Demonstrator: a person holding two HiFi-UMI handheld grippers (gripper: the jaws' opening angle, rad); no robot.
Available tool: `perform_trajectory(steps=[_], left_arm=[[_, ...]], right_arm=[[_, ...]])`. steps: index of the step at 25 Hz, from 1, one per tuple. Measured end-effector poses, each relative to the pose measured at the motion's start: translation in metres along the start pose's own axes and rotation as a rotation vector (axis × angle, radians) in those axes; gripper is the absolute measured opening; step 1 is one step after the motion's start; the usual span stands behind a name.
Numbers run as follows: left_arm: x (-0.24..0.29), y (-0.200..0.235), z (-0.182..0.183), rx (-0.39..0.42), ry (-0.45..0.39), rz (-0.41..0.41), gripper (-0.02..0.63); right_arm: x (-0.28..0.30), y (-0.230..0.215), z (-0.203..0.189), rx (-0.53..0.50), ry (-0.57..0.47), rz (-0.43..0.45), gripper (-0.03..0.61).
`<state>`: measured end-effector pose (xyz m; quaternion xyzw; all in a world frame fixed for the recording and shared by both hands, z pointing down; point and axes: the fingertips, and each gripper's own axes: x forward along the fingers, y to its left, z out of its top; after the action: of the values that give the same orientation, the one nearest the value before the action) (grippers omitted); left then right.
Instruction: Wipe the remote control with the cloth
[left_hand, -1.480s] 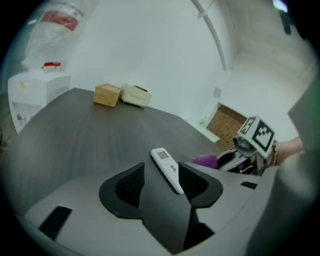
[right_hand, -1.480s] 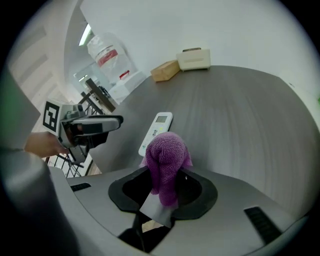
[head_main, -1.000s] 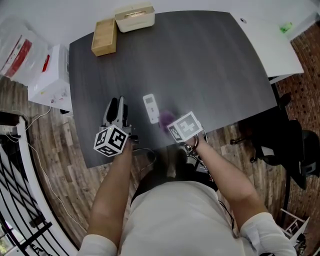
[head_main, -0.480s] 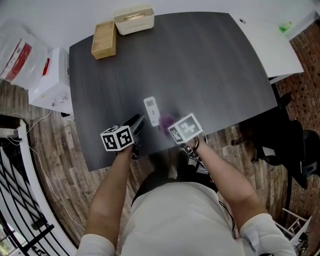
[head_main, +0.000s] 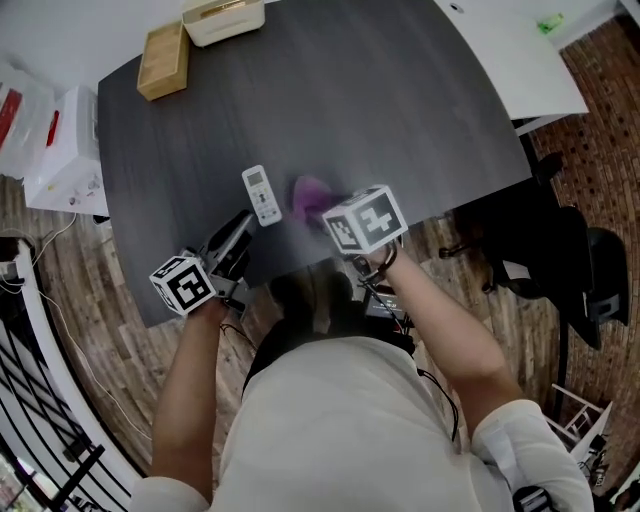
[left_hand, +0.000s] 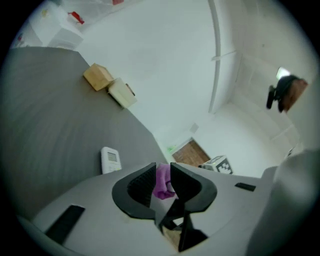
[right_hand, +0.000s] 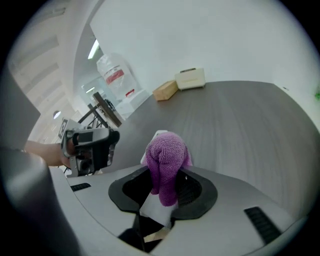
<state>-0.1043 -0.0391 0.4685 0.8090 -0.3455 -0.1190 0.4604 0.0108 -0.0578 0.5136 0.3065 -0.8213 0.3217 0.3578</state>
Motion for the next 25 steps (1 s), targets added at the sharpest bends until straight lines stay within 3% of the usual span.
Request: perform_trajectory(steps=[3, 6, 11, 16, 21, 25], left_arm=[[-0.008, -0.049, -0.002, -0.059, -0.113, -0.116, 0.083], [-0.017, -0.095, -0.018, -0.071, -0.147, -0.19, 0.083], [-0.042, -0.152, -0.043, -0.028, -0.206, -0.184, 0.083], [-0.069, -0.183, -0.048, -0.01, -0.311, -0.172, 0.083], [-0.093, -0.211, -0.047, 0.011, -0.343, -0.25, 0.078], [-0.122, -0.227, -0.056, 0.023, -0.358, -0.299, 0.027]], right_arm=[[-0.039, -0.009, 0.009, 0.011, -0.089, 0.019, 0.121], [-0.078, -0.012, 0.01, 0.012, -0.16, 0.046, 0.121], [-0.136, -0.002, 0.004, 0.007, -0.259, 0.131, 0.121], [-0.175, 0.011, -0.005, 0.072, -0.351, 0.175, 0.121], [-0.218, 0.034, -0.024, 0.08, -0.431, 0.161, 0.121], [-0.234, 0.065, -0.051, 0.082, -0.456, 0.147, 0.121]])
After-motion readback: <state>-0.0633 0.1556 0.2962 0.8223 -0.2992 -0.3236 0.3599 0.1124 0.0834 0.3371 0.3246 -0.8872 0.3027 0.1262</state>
